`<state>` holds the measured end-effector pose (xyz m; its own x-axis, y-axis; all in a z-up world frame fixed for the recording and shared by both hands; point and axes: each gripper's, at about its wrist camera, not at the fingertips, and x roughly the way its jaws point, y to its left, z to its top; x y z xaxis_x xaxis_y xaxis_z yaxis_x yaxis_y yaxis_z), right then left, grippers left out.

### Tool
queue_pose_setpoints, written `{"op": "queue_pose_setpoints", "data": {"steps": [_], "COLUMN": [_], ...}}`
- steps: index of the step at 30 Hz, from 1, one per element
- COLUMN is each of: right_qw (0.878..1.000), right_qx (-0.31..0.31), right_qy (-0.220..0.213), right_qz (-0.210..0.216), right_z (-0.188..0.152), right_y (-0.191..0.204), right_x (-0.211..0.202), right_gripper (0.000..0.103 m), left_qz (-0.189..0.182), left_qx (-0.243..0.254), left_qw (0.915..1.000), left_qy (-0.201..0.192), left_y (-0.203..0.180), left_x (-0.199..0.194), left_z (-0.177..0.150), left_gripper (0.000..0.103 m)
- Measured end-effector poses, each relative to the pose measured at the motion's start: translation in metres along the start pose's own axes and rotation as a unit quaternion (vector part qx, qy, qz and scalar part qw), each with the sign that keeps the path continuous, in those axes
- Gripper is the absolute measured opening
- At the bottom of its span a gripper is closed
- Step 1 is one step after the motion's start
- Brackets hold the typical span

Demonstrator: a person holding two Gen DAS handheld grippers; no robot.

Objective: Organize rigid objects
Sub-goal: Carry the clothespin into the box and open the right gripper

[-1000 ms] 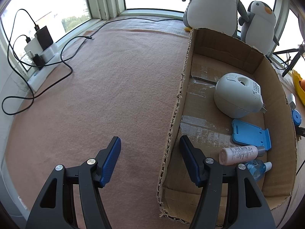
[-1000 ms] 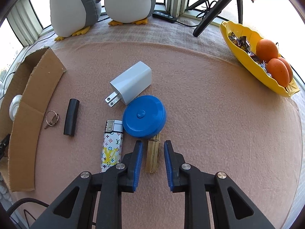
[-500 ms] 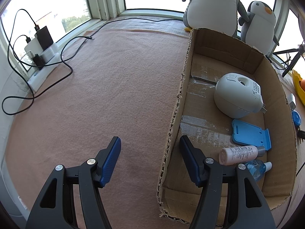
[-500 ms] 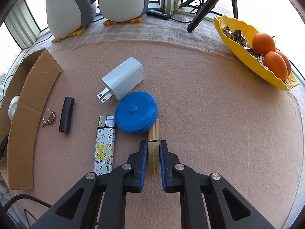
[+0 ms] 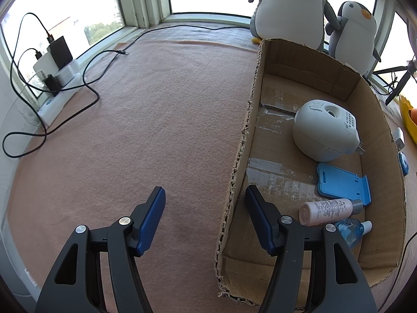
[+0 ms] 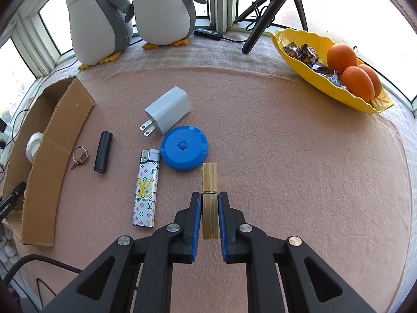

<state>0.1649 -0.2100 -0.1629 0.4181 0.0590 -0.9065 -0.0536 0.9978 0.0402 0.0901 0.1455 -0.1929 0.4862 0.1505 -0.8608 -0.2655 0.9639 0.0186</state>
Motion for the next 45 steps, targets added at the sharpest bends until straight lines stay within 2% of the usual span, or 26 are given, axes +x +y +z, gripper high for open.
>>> {"op": "queue_pose_setpoints", "data": {"steps": [10,16,21,34,39,44,45], "right_qw": [0.995,0.984,0.971,0.941,0.933,0.931,0.932], "right_qx": [-0.078,-0.149,-0.212,-0.312,-0.332,-0.338,-0.337], "right_qy": [-0.040,-0.055,-0.059,-0.023,-0.011,-0.008,-0.007], "right_qz": [0.055,0.086,0.089,0.131,0.138,0.135,0.133], "right_z": [0.001,0.003,0.003,-0.017,-0.025,-0.029,-0.029], "right_y": [0.068,0.120,0.160,0.230,0.242,0.248,0.249], "right_x": [-0.035,-0.047,-0.048,-0.034,-0.028,-0.026,-0.025], "right_gripper": [0.012,0.012,0.012,0.012,0.012,0.012,0.018], "left_qz": [0.001,0.001,0.000,0.000,0.000,0.000,0.000], "left_qx": [-0.001,-0.001,-0.002,-0.004,-0.004,-0.003,-0.003], "left_qw": [1.0000,1.0000,1.0000,1.0000,1.0000,1.0000,1.0000], "left_qy": [0.000,0.000,0.000,-0.001,-0.001,-0.001,-0.001], "left_y": [0.001,0.001,0.001,0.001,0.001,0.001,0.001], "left_x": [0.000,0.000,0.000,0.000,0.000,0.000,0.000], "left_z": [0.000,0.000,0.000,0.000,0.000,0.000,0.000], "left_gripper": [0.064,0.064,0.064,0.064,0.064,0.064,0.064]}}
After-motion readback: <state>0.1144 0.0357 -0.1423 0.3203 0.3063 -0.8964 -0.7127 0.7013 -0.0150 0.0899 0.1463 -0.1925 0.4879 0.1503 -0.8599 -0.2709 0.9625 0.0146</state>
